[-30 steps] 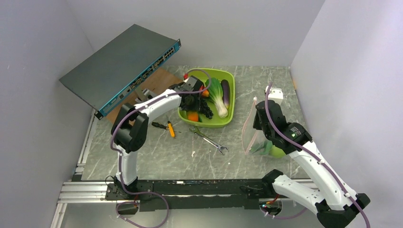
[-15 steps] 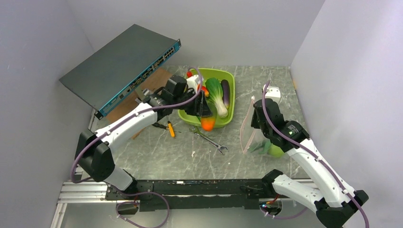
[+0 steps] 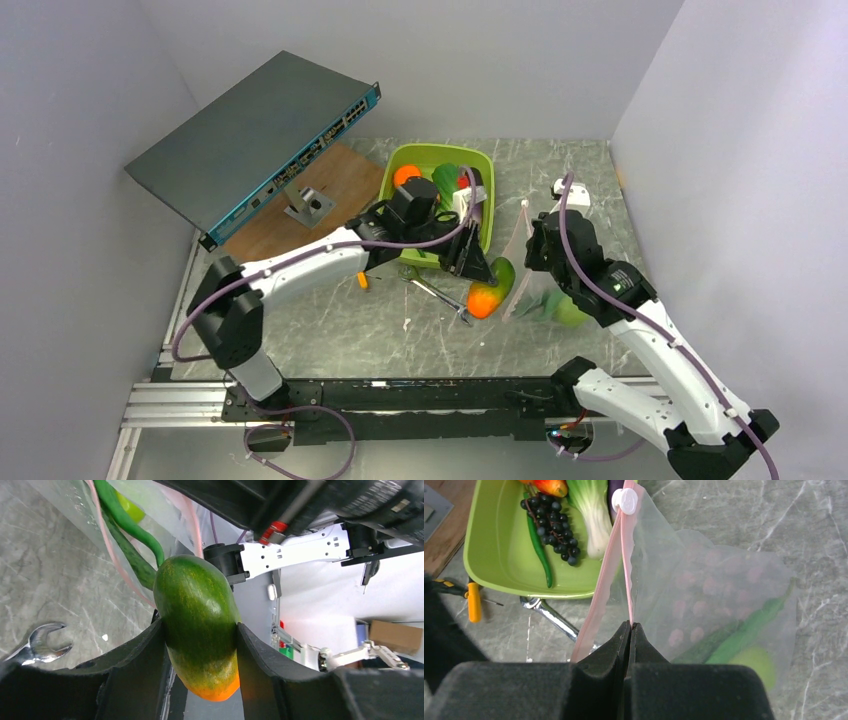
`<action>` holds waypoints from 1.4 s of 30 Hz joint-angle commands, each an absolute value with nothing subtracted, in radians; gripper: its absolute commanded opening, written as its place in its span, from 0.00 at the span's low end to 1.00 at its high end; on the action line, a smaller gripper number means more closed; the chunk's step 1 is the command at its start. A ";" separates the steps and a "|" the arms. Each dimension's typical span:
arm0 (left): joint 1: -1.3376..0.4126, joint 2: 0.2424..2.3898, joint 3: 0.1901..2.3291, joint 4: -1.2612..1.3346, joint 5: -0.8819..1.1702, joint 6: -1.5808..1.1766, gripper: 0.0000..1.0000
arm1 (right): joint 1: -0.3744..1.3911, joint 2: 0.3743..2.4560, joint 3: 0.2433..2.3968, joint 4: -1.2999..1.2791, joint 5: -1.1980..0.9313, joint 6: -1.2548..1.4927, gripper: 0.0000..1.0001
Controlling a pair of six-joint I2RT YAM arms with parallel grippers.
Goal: Place the food in the zip-top bag and seal the zipper
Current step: Place the fake vegetable in the zipper food storage bag.
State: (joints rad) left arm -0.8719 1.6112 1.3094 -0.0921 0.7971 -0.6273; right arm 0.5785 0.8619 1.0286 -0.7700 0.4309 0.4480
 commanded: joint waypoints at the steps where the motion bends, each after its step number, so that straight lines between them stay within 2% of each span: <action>1: -0.870 1.702 1.345 0.108 0.926 -0.787 0.00 | 0.579 0.831 1.028 -0.711 0.378 0.432 0.00; 10: -0.862 1.852 1.487 -0.027 0.950 -0.843 0.00 | 0.583 0.779 0.997 -0.652 0.275 0.393 0.00; 16: -0.839 1.873 1.475 0.053 0.925 -0.944 0.02 | 0.590 0.761 0.992 -0.648 0.229 0.381 0.00; 23: -0.837 1.852 1.508 -0.011 0.757 -0.931 0.08 | 0.593 0.763 0.985 -0.652 0.208 0.382 0.00; 26: -0.848 1.823 1.500 -0.037 0.681 -0.921 0.16 | 0.594 0.758 0.983 -0.646 0.203 0.381 0.00; 30: -0.864 1.809 1.496 -0.063 0.616 -0.909 0.36 | 0.594 0.757 0.991 -0.649 0.207 0.381 0.00; 36: -0.869 1.788 1.507 -0.118 0.598 -0.869 0.57 | 0.593 0.769 0.997 -0.656 0.216 0.383 0.00; 38: -0.870 1.773 1.512 -0.150 0.579 -0.849 0.83 | 0.594 0.765 0.985 -0.646 0.223 0.383 0.00; 39: -0.870 1.763 1.511 -0.168 0.574 -0.844 0.88 | 0.594 0.766 0.986 -0.647 0.222 0.382 0.00; 42: -0.870 1.728 1.494 -0.177 0.568 -0.828 0.90 | 0.593 0.773 0.995 -0.660 0.225 0.383 0.00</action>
